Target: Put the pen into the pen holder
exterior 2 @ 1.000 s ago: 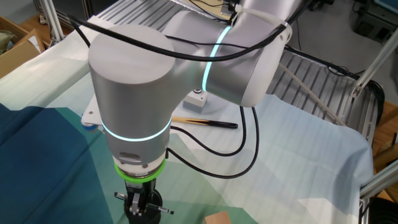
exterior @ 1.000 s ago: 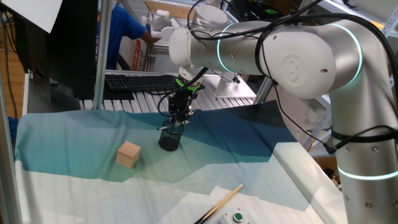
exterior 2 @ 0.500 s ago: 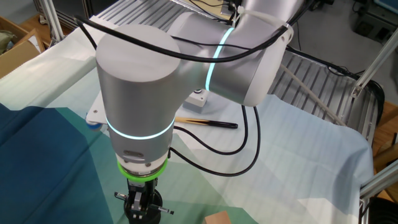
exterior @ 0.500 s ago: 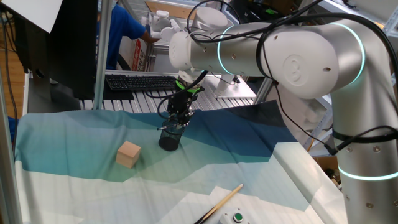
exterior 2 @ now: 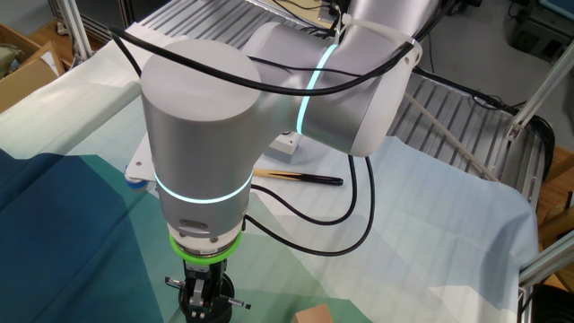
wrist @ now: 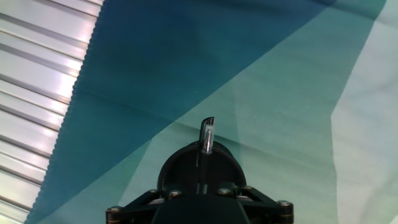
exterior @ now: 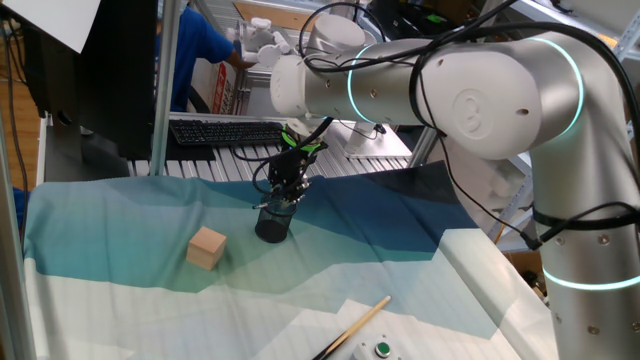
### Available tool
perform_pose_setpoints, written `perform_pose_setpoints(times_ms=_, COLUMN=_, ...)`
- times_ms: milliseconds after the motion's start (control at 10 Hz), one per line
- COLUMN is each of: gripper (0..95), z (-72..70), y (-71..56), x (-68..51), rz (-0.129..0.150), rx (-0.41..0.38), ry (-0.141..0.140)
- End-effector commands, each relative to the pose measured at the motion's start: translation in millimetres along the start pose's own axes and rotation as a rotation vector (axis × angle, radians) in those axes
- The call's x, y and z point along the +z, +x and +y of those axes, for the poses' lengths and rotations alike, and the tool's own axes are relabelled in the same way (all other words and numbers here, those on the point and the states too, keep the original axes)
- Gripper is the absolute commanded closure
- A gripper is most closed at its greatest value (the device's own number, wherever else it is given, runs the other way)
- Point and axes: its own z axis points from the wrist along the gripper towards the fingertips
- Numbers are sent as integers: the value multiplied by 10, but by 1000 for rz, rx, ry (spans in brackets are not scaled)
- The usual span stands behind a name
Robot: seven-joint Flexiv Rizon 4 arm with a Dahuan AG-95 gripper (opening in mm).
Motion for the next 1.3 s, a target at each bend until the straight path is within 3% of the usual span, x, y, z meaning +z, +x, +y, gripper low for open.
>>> perform_pose_setpoints(times_ms=100, gripper=760, z=-4, y=0, x=8, rz=-1, rx=1, ry=-2)
perform_pose_setpoints(times_ms=300, gripper=760, z=-7, y=-12, x=30, rz=-8, rx=-15, ry=-7)
perform_pose_setpoints(times_ms=400, gripper=950, z=-9, y=-17, x=34, rz=-7, rx=-22, ry=-9)
perform_pose_setpoints(times_ms=800, gripper=950, z=-13, y=-25, x=12, rz=-3, rx=-30, ry=-11)
perform_pose_setpoints(times_ms=1300, gripper=950, z=-37, y=-80, x=-259, rz=-5, rx=-70, ry=-7)
